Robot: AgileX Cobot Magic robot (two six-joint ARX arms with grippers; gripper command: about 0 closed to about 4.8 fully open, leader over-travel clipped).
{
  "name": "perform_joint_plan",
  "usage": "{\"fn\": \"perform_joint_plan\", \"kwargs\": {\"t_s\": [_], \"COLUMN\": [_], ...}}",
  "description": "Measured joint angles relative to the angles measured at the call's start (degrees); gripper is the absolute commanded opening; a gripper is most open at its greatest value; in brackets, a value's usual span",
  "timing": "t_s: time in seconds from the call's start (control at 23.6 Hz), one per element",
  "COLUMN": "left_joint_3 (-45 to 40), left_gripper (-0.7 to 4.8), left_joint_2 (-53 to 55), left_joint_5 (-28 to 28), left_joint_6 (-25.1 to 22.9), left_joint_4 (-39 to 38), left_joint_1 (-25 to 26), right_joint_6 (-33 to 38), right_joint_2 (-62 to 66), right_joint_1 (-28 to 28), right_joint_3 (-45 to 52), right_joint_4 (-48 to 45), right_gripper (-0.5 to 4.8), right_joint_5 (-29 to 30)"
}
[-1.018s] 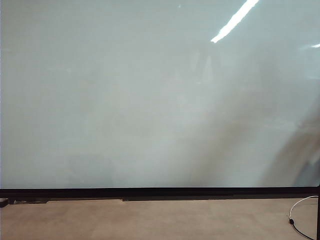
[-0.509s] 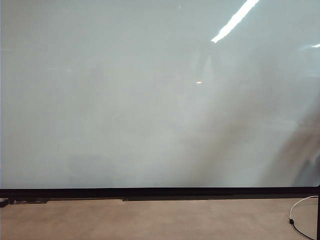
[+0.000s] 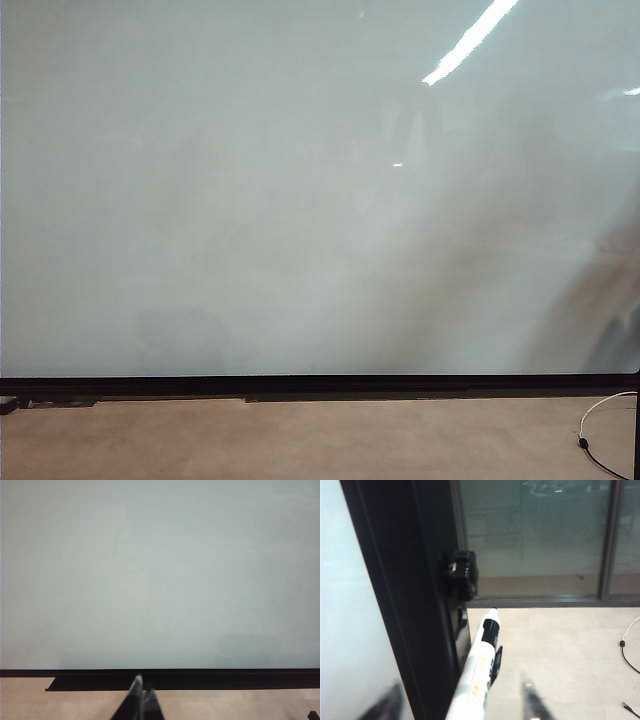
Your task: Pick up the pen on the shelf to the right of the whiteboard and draw a check mark.
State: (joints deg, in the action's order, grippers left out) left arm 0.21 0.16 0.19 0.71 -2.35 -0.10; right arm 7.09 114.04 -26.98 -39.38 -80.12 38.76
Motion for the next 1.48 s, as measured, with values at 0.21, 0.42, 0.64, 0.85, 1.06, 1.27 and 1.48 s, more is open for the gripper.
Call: {"fn": "perform_joint_plan", "kwargs": {"t_s": [0.21,0.42,0.64,0.85,1.06,1.27,1.48], "left_joint_3": [0.0,0.0,0.0,0.0,0.0,0.0,0.0], "left_gripper": [-0.04,-0.04,-0.04,-0.05,-0.04,-0.04,-0.05], "left_joint_2": [0.0,0.0,0.0,0.0,0.0,0.0,0.0], "left_joint_5": [0.0,0.0,0.0,0.0,0.0,0.0,0.0], "left_joint_6": [0.0,0.0,0.0,0.0,0.0,0.0,0.0], "left_joint_4": [0.0,0.0,0.0,0.0,0.0,0.0,0.0], "left_joint_1": [0.0,0.0,0.0,0.0,0.0,0.0,0.0], "right_joint_6": [0.0,0.0,0.0,0.0,0.0,0.0,0.0], "right_joint_2": [0.0,0.0,0.2,0.2,0.2,0.2,0.2], "right_joint_1": [0.0,0.7,0.8,0.9,0.9,0.7,0.1], "right_joint_3": [0.0,-0.1,-0.7,-0.7,-0.7,-0.7,-0.7], "right_joint_4": [0.0,0.0,0.0,0.0,0.0,0.0,0.0], "right_gripper": [2.91,2.91,2.59,2.59,2.38,2.36,2.11], "right_joint_5": [0.0,0.1,0.2,0.2,-0.2,-0.2,-0.2]}}
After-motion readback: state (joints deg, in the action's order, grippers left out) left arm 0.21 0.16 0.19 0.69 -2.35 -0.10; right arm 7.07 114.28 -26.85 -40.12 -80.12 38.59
